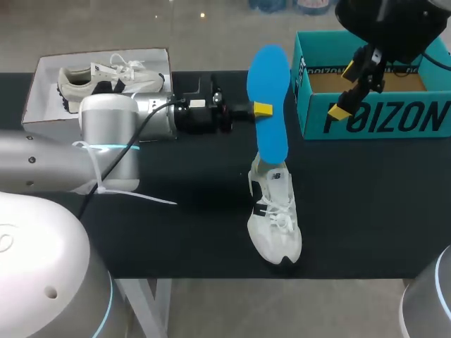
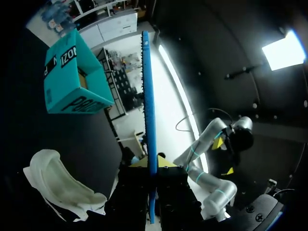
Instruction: Take the shoe out of the shoebox, open the shoe tongue, remove and reinsert the insole, then place the shoe into the shoebox
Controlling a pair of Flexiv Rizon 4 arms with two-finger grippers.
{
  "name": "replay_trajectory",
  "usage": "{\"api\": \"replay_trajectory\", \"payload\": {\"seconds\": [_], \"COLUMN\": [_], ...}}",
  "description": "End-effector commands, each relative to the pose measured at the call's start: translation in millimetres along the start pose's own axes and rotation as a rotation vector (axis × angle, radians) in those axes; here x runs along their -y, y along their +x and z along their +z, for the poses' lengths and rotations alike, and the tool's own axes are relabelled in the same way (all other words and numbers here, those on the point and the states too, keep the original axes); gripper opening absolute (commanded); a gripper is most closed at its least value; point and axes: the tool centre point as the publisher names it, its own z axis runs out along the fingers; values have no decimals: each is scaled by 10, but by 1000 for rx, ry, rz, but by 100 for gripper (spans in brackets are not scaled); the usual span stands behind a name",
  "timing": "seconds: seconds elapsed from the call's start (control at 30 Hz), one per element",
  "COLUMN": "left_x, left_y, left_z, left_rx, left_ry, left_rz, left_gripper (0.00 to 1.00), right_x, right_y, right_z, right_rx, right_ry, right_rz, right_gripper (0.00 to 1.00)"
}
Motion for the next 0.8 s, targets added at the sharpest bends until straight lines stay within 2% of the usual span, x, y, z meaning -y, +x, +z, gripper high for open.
{"api": "replay_trajectory", "payload": {"seconds": [0.03,0.1,0.23,0.37,0.47,0.63,0.8], "left_x": [-3,-3,-3,-3,-3,-3,-3], "left_y": [-4,-4,-4,-4,-4,-4,-4], "left_z": [2,2,2,2,2,2,2], "left_rx": [1,1,1,1,1,1,1], "left_ry": [-1,-1,-1,-1,-1,-1,-1], "left_rz": [0,0,0,0,0,0,0], "left_gripper": [0,0,0,0,0,0,0], "right_x": [-24,-90,-276,-356,-326,-153,-133], "right_y": [-19,10,108,146,149,135,145], "right_z": [1,45,137,175,145,63,52], "right_rx": [14,20,63,69,81,85,65], "right_ry": [24,11,48,51,53,55,74], "right_rz": [38,47,42,36,38,62,42], "right_gripper": [100,100,100,100,100,100,100]}}
